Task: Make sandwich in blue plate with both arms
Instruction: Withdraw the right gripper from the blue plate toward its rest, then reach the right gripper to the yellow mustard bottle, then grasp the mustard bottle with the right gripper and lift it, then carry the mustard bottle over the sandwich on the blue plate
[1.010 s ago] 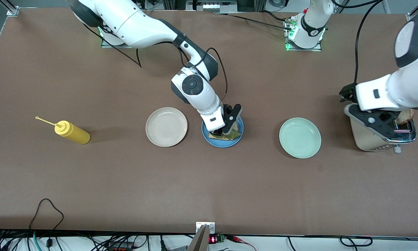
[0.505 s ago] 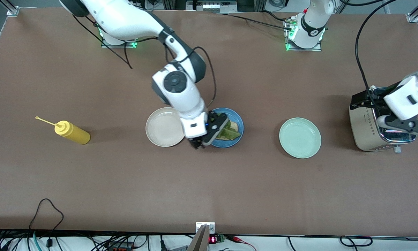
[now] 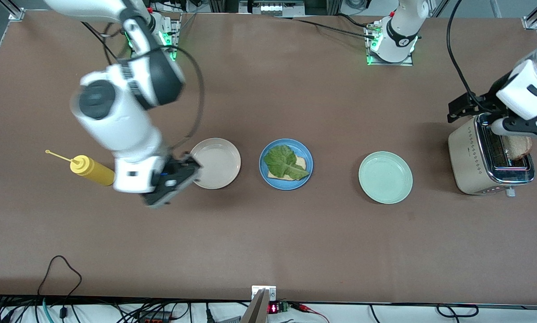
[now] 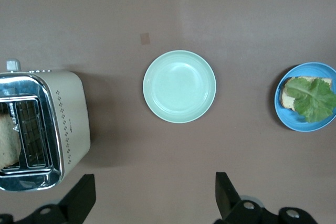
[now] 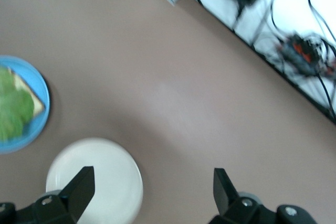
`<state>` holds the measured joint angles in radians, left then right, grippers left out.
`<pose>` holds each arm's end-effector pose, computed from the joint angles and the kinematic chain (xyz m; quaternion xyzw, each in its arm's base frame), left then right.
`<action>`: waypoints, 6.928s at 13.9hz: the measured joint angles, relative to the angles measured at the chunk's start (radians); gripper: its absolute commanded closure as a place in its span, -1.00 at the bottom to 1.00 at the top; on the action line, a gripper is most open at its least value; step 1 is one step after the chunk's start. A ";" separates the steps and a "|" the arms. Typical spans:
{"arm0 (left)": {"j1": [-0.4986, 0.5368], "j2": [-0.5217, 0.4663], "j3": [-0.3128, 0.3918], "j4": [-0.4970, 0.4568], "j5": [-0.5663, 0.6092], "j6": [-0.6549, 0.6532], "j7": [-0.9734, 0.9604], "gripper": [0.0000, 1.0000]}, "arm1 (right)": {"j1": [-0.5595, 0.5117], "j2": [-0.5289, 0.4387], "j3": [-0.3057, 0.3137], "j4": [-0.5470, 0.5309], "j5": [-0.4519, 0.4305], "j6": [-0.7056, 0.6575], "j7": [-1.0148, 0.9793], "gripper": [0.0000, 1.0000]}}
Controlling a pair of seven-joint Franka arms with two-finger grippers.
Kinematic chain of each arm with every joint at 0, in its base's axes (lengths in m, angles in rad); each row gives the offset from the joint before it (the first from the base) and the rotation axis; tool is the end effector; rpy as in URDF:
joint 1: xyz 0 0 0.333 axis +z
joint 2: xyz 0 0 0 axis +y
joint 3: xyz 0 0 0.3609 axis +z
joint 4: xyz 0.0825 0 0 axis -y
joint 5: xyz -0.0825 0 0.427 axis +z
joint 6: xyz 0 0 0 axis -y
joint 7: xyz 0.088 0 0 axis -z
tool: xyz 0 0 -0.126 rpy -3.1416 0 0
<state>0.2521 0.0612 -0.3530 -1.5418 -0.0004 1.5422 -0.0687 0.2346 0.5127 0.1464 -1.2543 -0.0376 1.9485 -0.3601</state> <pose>0.6105 -0.0552 0.6280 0.9994 -0.0161 -0.0293 0.0083 0.7463 0.2667 0.4997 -0.9306 -0.3537 -0.0930 0.0177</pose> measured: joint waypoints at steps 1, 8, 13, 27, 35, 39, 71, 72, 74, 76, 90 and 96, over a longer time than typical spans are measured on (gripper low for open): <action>0.000 -0.010 -0.004 -0.010 0.000 0.000 -0.002 -1.00 | -0.042 -0.020 -0.001 -0.001 0.030 -0.045 -0.057 -1.00; 0.003 -0.020 -0.007 -0.022 0.000 -0.004 -0.002 -1.00 | -0.286 -0.175 0.000 -0.061 0.252 -0.184 -0.414 -1.00; -0.011 -0.022 0.016 -0.024 0.000 -0.005 -0.002 -1.00 | -0.562 -0.187 -0.004 -0.149 0.518 -0.265 -0.850 -1.00; -0.196 -0.033 0.206 -0.033 0.000 -0.006 -0.001 -1.00 | -0.997 0.170 -0.005 -0.281 0.893 -0.489 -1.805 -1.00; -0.196 -0.033 0.206 -0.033 0.000 -0.006 -0.001 -1.00 | -1.015 0.404 0.003 -0.269 0.957 -0.458 -2.052 -1.00; -0.196 -0.033 0.207 -0.033 0.000 -0.006 -0.001 -1.00 | -0.970 0.430 0.013 -0.259 1.015 -0.418 -2.071 -1.00; -0.196 -0.033 0.209 -0.037 0.000 -0.006 -0.001 -1.00 | -0.310 0.144 0.025 -0.177 0.704 -0.023 -1.412 0.42; -0.196 -0.033 0.209 -0.037 0.000 -0.006 -0.001 -1.00 | -0.281 0.142 0.025 -0.159 0.644 -0.017 -1.347 0.41; -0.196 -0.033 0.209 -0.037 0.000 -0.006 -0.001 -1.00 | -0.224 0.141 0.026 -0.125 0.524 0.003 -1.229 0.41; -0.196 -0.033 0.209 -0.037 0.000 -0.006 -0.001 -1.00 | -0.162 0.140 0.026 -0.106 0.417 0.044 -1.119 0.41; -0.196 -0.033 0.209 -0.037 0.000 -0.006 -0.001 -1.00 | 0.270 0.182 0.024 -0.107 -0.387 0.120 -0.500 0.38; -0.196 -0.033 0.209 -0.037 0.000 -0.006 -0.001 -1.00 | 0.363 0.232 0.022 -0.108 -0.546 0.118 -0.336 0.35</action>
<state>0.0563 0.0283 -0.1436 -1.5793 -0.0004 1.5359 -0.0700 0.5980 0.7446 0.1686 -1.3621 -0.5836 2.0665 -0.6963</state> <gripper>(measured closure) 0.000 0.542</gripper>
